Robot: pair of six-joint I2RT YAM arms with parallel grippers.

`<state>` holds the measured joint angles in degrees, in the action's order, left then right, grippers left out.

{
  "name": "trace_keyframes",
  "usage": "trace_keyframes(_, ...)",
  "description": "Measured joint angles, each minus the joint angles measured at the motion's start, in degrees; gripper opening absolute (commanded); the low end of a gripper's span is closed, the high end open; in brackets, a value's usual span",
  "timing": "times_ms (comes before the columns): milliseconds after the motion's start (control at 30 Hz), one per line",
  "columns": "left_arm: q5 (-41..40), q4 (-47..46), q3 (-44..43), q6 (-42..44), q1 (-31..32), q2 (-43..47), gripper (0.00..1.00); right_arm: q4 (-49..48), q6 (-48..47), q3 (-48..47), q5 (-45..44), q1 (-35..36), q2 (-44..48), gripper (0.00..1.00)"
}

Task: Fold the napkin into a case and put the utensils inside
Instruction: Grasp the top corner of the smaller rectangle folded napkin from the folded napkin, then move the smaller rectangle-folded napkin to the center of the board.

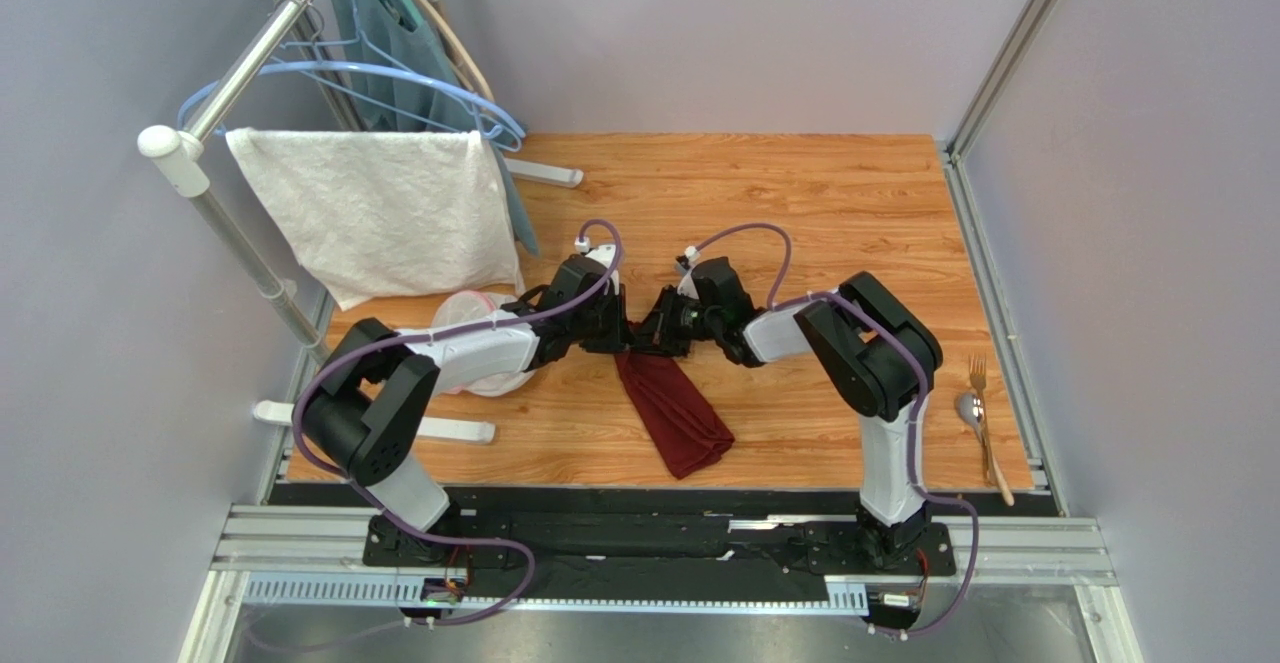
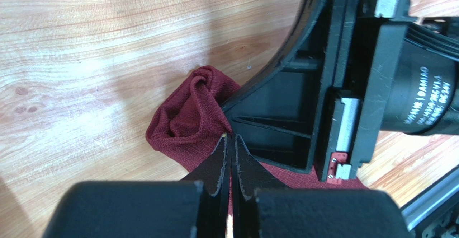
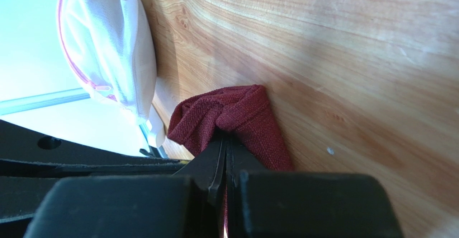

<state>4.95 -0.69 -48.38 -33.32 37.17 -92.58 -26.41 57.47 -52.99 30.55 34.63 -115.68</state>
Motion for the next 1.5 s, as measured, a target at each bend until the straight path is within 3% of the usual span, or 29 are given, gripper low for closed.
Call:
trace_keyframes(533,-0.4,2.2,0.0,0.0,0.6,0.8,0.00,4.3,-2.2,5.2,-0.7,-3.0,6.3,0.00)
trace_keyframes(933,0.5,2.0,0.3,0.2,0.5,0.8,0.00,-2.6,3.2,3.0,2.5,1.1,0.5,0.00)
trace_keyframes(1167,0.4,1.0,0.3,0.5,-0.2,0.3,0.01,-7.6,6.7,2.9,5.2,-0.1,-2.1,0.00)
trace_keyframes(1300,0.3,2.1,0.3,1.4,0.1,0.7,0.25,-1.2,3.0,2.9,3.8,-0.6,1.4,0.00)
trace_keyframes(1333,0.2,2.8,0.2,1.9,0.2,1.2,0.41,0.8,2.1,2.9,3.4,-0.8,2.6,0.00)
trace_keyframes(1367,-0.1,3.7,0.2,2.3,0.3,1.9,0.48,3.0,0.8,2.9,2.9,-1.0,3.9,0.00)
trace_keyframes(1500,-1.2,8.7,-1.2,3.6,0.5,5.9,0.54,11.2,-3.9,2.8,1.0,-2.1,10.1,0.00)
